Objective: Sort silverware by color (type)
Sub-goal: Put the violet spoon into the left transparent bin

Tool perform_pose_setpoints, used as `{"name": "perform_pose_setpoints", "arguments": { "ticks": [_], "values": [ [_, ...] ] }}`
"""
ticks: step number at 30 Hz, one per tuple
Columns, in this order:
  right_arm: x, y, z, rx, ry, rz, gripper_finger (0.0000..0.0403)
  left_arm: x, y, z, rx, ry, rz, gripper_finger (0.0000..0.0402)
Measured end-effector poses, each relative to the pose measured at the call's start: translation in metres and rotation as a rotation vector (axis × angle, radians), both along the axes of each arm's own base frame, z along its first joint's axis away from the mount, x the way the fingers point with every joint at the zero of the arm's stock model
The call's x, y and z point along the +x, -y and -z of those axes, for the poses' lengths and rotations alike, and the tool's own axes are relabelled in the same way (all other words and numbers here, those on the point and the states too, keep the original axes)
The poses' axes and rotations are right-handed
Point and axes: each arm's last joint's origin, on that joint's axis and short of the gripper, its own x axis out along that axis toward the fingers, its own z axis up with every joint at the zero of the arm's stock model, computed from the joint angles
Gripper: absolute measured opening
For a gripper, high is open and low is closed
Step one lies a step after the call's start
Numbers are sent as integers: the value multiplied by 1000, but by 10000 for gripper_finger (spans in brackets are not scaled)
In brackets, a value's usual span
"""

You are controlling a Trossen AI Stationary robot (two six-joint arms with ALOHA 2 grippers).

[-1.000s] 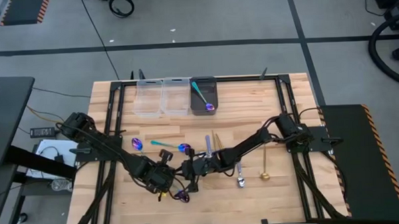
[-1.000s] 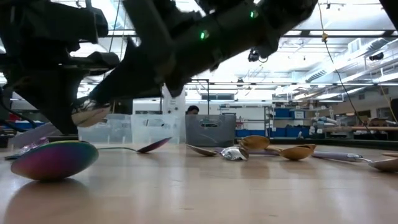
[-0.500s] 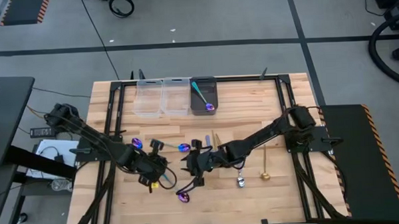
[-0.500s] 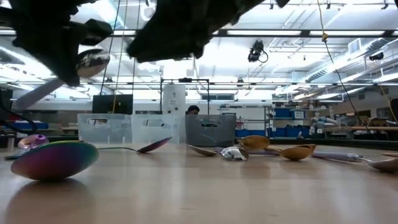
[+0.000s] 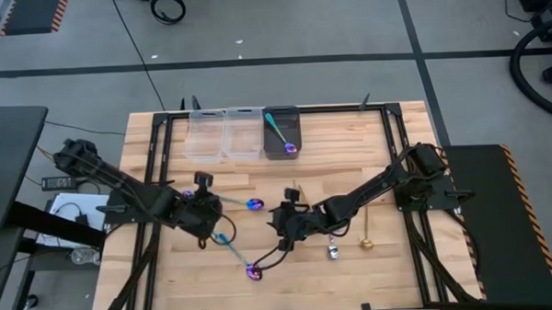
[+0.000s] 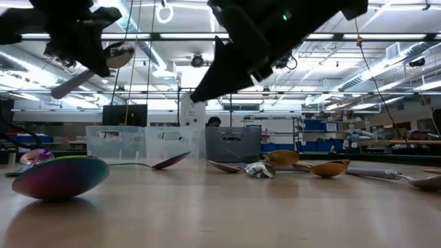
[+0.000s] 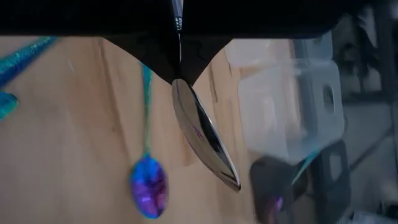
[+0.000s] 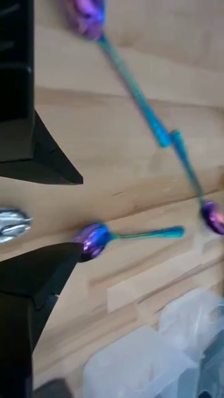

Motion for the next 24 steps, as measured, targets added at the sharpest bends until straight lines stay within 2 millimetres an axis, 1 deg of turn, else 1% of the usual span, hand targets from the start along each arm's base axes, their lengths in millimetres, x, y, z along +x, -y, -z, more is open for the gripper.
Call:
{"name": "perform_pose_setpoints", "arguments": {
  "ticks": [2, 5, 9, 11, 15, 18, 20, 24],
  "values": [
    [0, 0, 0, -13, -4, 10, 171, 1, -9, -3, -27, 23, -57, 5],
    [-6, 3, 1, -55, -58, 25, 171, 2, -26, -10, -89, 54, -131, 5],
    [-15, 8, -15, -113, -63, 89, 171, 7, -55, -19, -190, 125, -219, 5],
    [-20, 10, -18, -133, -48, 114, 171, 11, -72, -24, -234, 181, -271, 5],
    [-35, 16, -14, -152, -47, 154, 170, 16, -108, -28, -293, 273, -409, 7],
    [-44, 20, -11, -128, -12, 176, 170, 18, -133, -30, -324, 351, -512, 12],
    [-49, 22, -9, -115, 11, 179, 170, 21, -149, -32, -364, 425, -552, 12],
    [-55, 24, -9, -91, 57, 183, 170, 21, -176, -32, -444, 484, -598, 11]
  ]
}}
